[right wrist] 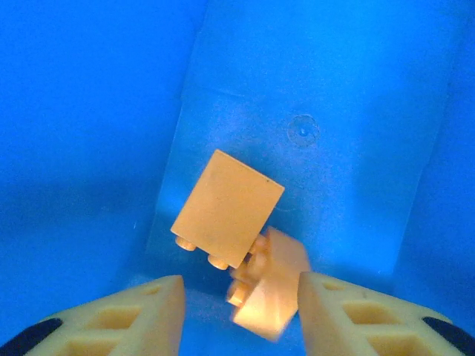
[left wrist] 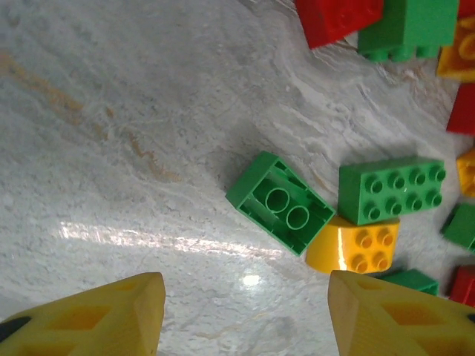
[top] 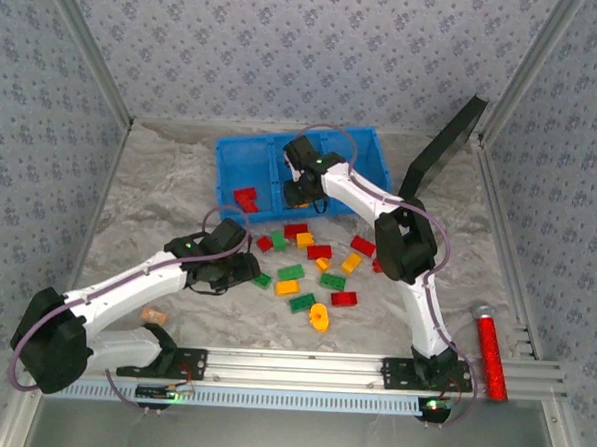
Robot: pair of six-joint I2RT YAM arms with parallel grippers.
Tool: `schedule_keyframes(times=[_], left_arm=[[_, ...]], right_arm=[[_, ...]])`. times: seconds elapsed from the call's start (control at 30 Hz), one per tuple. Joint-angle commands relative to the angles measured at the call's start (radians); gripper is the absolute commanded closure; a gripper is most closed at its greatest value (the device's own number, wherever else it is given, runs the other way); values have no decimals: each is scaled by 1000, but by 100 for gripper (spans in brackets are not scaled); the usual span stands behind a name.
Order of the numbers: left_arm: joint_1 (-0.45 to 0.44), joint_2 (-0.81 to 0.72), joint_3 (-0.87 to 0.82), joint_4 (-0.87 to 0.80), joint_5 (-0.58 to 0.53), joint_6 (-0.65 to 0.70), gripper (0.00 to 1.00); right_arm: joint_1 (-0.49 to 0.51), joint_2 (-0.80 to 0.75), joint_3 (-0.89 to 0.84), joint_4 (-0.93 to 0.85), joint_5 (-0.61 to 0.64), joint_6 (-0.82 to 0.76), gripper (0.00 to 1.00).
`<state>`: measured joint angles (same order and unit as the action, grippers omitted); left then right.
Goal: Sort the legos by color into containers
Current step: Place the lego in the container, then pick up the lego from the middle-left of the table.
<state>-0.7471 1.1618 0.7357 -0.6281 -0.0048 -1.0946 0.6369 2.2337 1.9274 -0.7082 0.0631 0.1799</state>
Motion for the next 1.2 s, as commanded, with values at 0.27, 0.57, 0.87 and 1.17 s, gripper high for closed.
schedule_keyframes(times=[0.27, 0.57, 0.87, 1.17], left_arm=[[-59, 122, 94, -35, -46, -359, 39], [-115, 275, 179, -9, -45, -439, 39], [-121, 384, 203, -18, -20, -484, 39], [-120, 454, 206, -1, -7, -488, 40]], right_arm=[[1, -36, 3, 12, -30, -42, 50], [-17, -191, -149, 99, -74, -27, 50], [-55, -392, -355, 189, -118, -24, 49], [-119, -566, -570, 246, -145, 18, 48]])
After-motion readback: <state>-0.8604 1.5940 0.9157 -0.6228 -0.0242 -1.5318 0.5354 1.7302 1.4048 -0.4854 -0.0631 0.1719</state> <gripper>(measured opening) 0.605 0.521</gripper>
